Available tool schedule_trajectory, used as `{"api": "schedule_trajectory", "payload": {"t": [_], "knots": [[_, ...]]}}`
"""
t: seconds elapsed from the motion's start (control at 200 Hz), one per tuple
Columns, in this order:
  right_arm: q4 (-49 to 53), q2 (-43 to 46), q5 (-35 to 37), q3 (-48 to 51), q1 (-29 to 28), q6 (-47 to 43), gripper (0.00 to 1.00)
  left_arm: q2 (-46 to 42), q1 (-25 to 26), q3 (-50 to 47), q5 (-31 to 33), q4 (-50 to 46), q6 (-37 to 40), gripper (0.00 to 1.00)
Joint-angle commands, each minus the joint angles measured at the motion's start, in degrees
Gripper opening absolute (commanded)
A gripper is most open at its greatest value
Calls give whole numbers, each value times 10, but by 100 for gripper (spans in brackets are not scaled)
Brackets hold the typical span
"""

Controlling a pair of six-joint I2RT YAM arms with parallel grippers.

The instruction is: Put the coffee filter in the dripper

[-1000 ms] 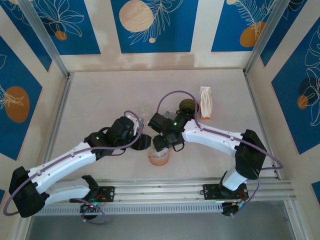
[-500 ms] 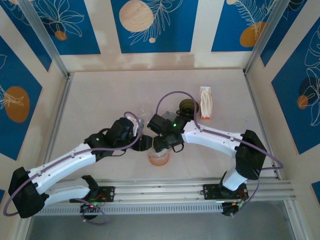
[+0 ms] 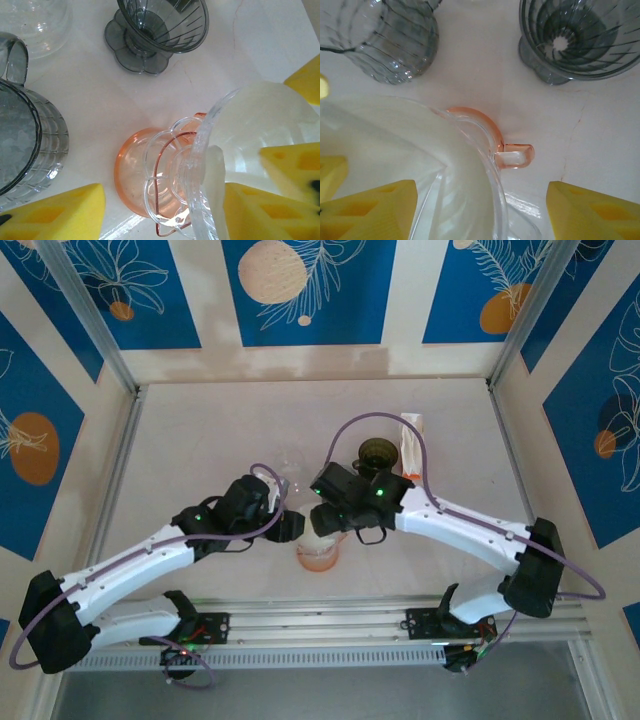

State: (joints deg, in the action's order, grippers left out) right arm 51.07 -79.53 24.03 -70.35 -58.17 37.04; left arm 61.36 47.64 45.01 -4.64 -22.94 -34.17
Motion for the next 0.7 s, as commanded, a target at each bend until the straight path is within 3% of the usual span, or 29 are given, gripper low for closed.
{"api": "schedule_trajectory", "payload": {"t": [0.0, 0.695], "knots": [[19, 16, 8, 24, -5, 21, 70, 2, -4, -3, -3, -2, -3, 63], [-9, 61, 23, 34, -10, 30, 70, 0, -4, -3, 4, -6, -6, 61]]}}
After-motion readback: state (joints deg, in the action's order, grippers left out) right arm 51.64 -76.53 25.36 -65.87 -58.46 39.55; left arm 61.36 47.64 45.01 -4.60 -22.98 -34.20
